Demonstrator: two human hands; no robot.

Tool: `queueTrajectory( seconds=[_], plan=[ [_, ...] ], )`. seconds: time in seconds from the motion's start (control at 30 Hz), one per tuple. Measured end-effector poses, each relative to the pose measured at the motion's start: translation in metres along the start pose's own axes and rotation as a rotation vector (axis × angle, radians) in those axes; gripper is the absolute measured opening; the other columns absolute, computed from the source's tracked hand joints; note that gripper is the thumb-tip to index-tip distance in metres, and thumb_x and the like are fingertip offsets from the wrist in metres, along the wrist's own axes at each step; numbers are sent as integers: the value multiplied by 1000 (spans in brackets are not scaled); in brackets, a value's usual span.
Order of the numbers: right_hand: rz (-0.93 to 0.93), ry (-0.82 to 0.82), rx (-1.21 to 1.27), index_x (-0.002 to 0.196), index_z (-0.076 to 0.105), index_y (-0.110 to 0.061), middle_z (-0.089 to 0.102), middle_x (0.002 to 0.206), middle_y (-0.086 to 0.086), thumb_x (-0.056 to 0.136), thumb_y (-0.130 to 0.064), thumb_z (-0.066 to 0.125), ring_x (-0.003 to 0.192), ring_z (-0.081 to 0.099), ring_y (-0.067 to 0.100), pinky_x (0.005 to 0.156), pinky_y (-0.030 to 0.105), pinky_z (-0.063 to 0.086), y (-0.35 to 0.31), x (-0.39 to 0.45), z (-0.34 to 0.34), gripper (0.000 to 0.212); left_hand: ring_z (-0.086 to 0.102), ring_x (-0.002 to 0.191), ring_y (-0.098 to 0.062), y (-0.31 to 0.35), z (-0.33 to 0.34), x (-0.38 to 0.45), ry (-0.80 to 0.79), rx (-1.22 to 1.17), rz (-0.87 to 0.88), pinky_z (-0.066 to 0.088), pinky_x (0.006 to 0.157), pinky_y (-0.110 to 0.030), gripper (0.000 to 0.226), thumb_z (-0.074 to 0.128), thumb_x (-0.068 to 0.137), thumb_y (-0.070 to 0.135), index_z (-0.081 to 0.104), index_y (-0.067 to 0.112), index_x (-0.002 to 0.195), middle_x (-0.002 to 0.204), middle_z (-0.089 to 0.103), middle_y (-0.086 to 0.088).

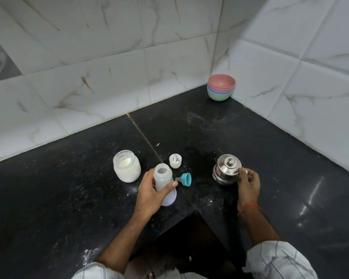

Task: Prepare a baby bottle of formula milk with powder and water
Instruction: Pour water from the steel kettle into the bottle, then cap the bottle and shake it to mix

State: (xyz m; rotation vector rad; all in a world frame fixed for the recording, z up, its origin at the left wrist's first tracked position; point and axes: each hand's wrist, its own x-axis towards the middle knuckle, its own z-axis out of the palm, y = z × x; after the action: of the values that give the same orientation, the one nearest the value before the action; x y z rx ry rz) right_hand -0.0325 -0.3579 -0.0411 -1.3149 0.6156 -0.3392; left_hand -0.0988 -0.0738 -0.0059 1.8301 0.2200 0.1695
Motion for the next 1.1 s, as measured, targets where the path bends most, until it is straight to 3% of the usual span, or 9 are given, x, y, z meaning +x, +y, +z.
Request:
queueTrajectory(
  seconds=[0.1,0.17,0.23,0.3,0.43,0.57,0.73,0.87,1.1],
  plan=[
    [-167,99,-170,110,62,-25,60,110,0,99,-25,62,103,60,17,97,42,50,-7,-10,7,11,66,110,-10,1,0,0,0,19,11,54,86,-26,56,92,74,36,64,28,122,119,68,5],
    [-517,125,-334,124,60,-12,53,124,1,100,-23,59,123,52,20,106,37,44,-20,-24,15,27,66,110,-9,0,-1,0,-1,27,17,55,88,-28,57,92,74,37,63,29,123,120,68,7],
    [-873,-32,-419,121,62,-5,56,124,2,98,-16,59,124,50,17,110,29,37,-33,-40,31,25,65,111,-9,-1,-2,-1,-6,33,22,56,89,-30,59,92,74,38,63,30,124,120,68,8],
    [-1003,-327,-522,121,64,-8,62,120,3,99,-11,59,116,56,17,107,31,42,-36,-54,52,22,66,110,-7,2,-3,-2,-11,25,27,57,89,-27,58,92,74,36,62,32,123,119,69,11],
    [-871,-815,-1143,140,57,-20,55,133,4,99,-29,59,121,51,26,102,45,48,-9,-57,87,41,69,105,-3,11,-2,-5,-31,10,59,55,83,-18,57,94,73,32,61,37,119,114,72,15],
    [-619,-917,-1516,152,43,-26,43,149,8,100,-34,58,136,38,32,112,44,35,17,-46,96,55,67,109,-4,15,-5,-5,-51,32,86,55,86,-18,59,94,72,37,61,35,121,118,71,16],
    [-391,-762,-879,114,61,-26,67,119,5,85,-13,75,110,61,23,92,15,43,5,-48,86,34,68,111,-9,11,-11,-1,-47,34,99,59,89,-28,61,92,72,45,61,35,123,119,71,15],
    [-39,-701,-151,109,56,-12,76,109,18,86,-8,83,100,72,24,101,51,57,-37,-75,86,36,66,111,-3,10,-8,-2,-54,53,91,57,89,-22,60,91,74,43,62,33,126,121,69,16],
    [-131,-867,-130,126,67,-11,77,117,8,94,-5,72,108,73,15,90,27,58,-65,-110,76,33,67,112,-4,19,12,-8,-123,45,136,58,88,-25,58,90,76,40,65,35,128,121,71,15]
  ],
)
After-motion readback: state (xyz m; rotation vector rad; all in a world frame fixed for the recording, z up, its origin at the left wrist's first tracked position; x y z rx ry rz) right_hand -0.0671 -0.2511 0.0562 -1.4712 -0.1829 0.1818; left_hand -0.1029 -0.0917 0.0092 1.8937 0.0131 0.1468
